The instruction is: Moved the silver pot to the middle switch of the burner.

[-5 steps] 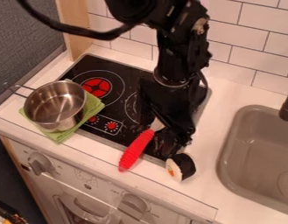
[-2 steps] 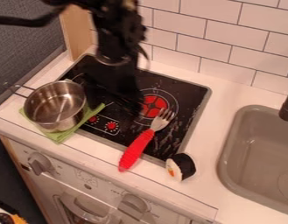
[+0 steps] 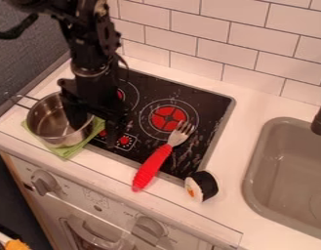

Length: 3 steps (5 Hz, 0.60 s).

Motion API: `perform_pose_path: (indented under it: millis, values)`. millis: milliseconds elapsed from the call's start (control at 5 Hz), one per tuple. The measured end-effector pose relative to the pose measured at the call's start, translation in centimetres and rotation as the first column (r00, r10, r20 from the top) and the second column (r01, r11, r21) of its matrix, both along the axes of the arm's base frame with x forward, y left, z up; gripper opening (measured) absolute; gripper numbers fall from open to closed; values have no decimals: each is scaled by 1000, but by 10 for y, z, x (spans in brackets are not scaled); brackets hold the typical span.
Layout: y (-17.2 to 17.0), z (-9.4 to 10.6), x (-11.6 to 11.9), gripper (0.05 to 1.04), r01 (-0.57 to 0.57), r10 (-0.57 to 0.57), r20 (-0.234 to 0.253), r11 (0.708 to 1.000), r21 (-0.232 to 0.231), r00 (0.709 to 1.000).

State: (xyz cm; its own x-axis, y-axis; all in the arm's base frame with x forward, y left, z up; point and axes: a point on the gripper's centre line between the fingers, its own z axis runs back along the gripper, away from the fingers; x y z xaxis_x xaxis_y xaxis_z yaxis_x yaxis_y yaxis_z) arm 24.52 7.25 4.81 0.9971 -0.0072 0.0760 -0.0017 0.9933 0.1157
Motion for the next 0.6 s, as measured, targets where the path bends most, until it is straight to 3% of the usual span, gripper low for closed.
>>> perform_pose_path:
  millis: [400, 600]
  values:
    - [15, -26, 1, 961, -45, 42, -50, 997, -58, 998]
    - [16, -32, 1, 803, -42, 39, -55, 996, -73, 998]
